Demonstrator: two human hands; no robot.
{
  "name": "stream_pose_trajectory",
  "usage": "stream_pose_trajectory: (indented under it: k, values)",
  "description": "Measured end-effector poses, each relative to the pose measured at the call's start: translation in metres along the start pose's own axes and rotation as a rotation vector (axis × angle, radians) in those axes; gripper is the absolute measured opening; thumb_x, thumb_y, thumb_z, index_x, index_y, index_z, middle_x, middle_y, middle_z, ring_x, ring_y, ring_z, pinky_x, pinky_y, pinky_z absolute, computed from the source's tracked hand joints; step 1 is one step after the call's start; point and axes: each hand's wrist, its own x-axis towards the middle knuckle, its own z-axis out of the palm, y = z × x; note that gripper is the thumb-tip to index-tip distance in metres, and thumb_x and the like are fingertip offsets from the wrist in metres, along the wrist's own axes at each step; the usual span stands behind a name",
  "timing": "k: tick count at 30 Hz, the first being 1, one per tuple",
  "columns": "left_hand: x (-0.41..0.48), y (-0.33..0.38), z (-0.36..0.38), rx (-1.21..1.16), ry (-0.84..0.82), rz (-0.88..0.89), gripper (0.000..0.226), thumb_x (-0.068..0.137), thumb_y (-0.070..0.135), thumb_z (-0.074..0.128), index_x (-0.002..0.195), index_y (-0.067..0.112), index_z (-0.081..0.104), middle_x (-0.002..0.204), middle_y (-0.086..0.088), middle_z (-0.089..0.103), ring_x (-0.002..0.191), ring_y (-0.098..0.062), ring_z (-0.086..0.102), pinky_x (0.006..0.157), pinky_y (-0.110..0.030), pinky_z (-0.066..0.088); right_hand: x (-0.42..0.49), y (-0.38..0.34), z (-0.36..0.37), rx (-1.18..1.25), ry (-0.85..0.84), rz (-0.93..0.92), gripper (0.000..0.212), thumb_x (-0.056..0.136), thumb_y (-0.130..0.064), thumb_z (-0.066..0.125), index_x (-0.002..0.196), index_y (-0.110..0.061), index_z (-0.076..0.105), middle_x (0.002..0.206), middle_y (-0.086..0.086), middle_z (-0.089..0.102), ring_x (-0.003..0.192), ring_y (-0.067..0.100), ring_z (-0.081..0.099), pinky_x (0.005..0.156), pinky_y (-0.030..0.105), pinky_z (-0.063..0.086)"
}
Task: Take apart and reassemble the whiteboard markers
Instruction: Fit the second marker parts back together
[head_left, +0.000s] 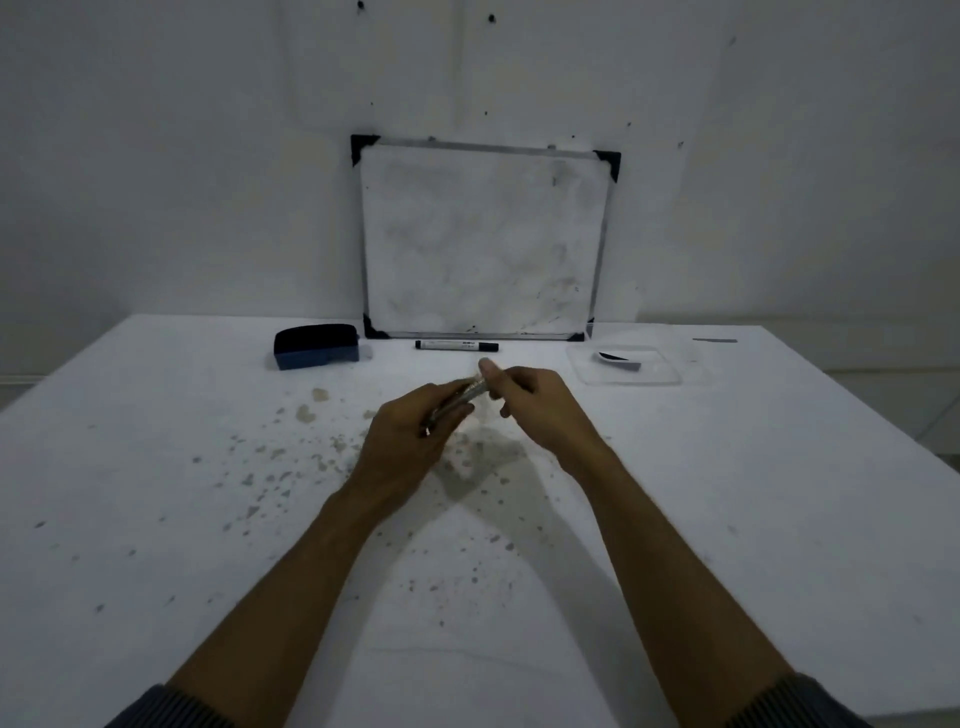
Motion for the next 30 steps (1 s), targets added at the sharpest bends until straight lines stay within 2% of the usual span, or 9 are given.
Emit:
stream_pose_trajectory:
  k: [4, 7, 11, 16, 19, 21, 23, 26, 30]
  values:
    - [0.005, -0.016, -0.008, -0.045, 0.139, -0.165, 0.034, 0.101, 0.029, 0.068, 0.134, 0.02, 0.07, 0.11, 0.016, 0.074, 0.099, 0.01, 0.067, 0.083, -0.006, 0.05, 0.038, 0.022, 0.016, -0.202, 0.165, -0.012, 0.039, 0.101, -0.05, 0.053, 0.114, -0.018, 0.071, 0.113, 0.002, 0.073, 0.098, 0.017, 0.067, 0.081, 0.026, 0.045]
    - [0.007, -0.025, -0.009, -0.143, 0.058, -0.331, 0.031, 0.097, 0.036, 0.072, 0.127, 0.028, 0.075, 0.096, 0.025, 0.079, 0.091, 0.004, 0.071, 0.074, -0.011, 0.055, 0.054, 0.047, 0.022, -0.238, 0.233, 0.006, 0.025, 0.098, -0.029, 0.064, 0.121, -0.018, 0.066, 0.127, 0.011, 0.057, 0.102, 0.02, 0.063, 0.087, 0.026, 0.047]
    - [0.009, -0.034, -0.007, -0.165, -0.026, -0.381, 0.031, 0.094, 0.04, 0.076, 0.123, 0.029, 0.078, 0.106, 0.017, 0.08, 0.096, 0.005, 0.072, 0.079, -0.008, 0.054, 0.065, 0.069, 0.032, -0.286, 0.278, 0.01, 0.034, 0.095, -0.029, 0.069, 0.127, -0.02, 0.064, 0.138, 0.014, 0.042, 0.116, 0.029, 0.058, 0.098, 0.029, 0.047]
    - [0.011, -0.035, -0.004, -0.172, 0.013, -0.407, 0.024, 0.096, 0.048, 0.069, 0.115, 0.037, 0.079, 0.09, 0.021, 0.08, 0.078, 0.008, 0.07, 0.068, -0.007, 0.051, 0.07, 0.073, 0.033, -0.443, 0.259, -0.003, 0.027, 0.093, -0.031, 0.07, 0.116, -0.019, 0.076, 0.133, 0.016, 0.05, 0.123, 0.032, 0.052, 0.105, 0.039, 0.047]
    - [0.011, -0.03, -0.005, -0.186, 0.046, -0.416, 0.025, 0.1, 0.044, 0.065, 0.119, 0.034, 0.077, 0.084, 0.023, 0.079, 0.059, 0.011, 0.062, 0.057, -0.008, 0.046, 0.063, 0.071, 0.028, -0.285, 0.272, -0.043, 0.016, 0.094, -0.03, 0.071, 0.107, -0.024, 0.076, 0.122, 0.009, 0.06, 0.104, 0.021, 0.064, 0.095, 0.037, 0.053]
    - [0.01, -0.027, -0.006, -0.21, 0.06, -0.416, 0.022, 0.101, 0.037, 0.066, 0.121, 0.037, 0.075, 0.088, 0.021, 0.08, 0.063, 0.006, 0.066, 0.06, -0.014, 0.051, 0.058, 0.069, 0.023, -0.122, 0.272, -0.053, 0.014, 0.096, -0.033, 0.069, 0.107, -0.027, 0.075, 0.109, -0.003, 0.071, 0.088, 0.008, 0.067, 0.086, 0.033, 0.057]
    - [0.01, -0.022, -0.005, -0.289, 0.107, -0.392, 0.019, 0.101, 0.031, 0.067, 0.117, 0.039, 0.073, 0.092, 0.014, 0.08, 0.069, -0.002, 0.072, 0.06, -0.02, 0.057, 0.057, 0.067, 0.013, 0.102, 0.255, -0.006, 0.016, 0.096, -0.032, 0.07, 0.109, -0.026, 0.075, 0.099, -0.009, 0.075, 0.089, 0.008, 0.07, 0.079, 0.028, 0.059]
    - [0.009, -0.015, 0.002, -0.373, 0.128, -0.358, 0.019, 0.102, 0.022, 0.066, 0.121, 0.021, 0.073, 0.098, 0.003, 0.08, 0.08, -0.015, 0.077, 0.066, -0.029, 0.062, 0.054, 0.073, -0.007, 0.444, 0.234, 0.116, 0.021, 0.092, -0.03, 0.076, 0.112, -0.023, 0.078, 0.089, -0.006, 0.072, 0.077, 0.009, 0.063, 0.065, 0.016, 0.052]
    - [0.005, -0.011, 0.007, -0.386, 0.04, -0.352, 0.022, 0.103, 0.021, 0.066, 0.123, 0.016, 0.072, 0.097, -0.001, 0.081, 0.081, -0.023, 0.078, 0.069, -0.042, 0.067, 0.046, 0.085, -0.025, 1.001, 0.16, 0.265, 0.018, 0.091, -0.026, 0.078, 0.106, -0.017, 0.078, 0.084, -0.003, 0.064, 0.068, 0.008, 0.058, 0.062, 0.023, 0.048]
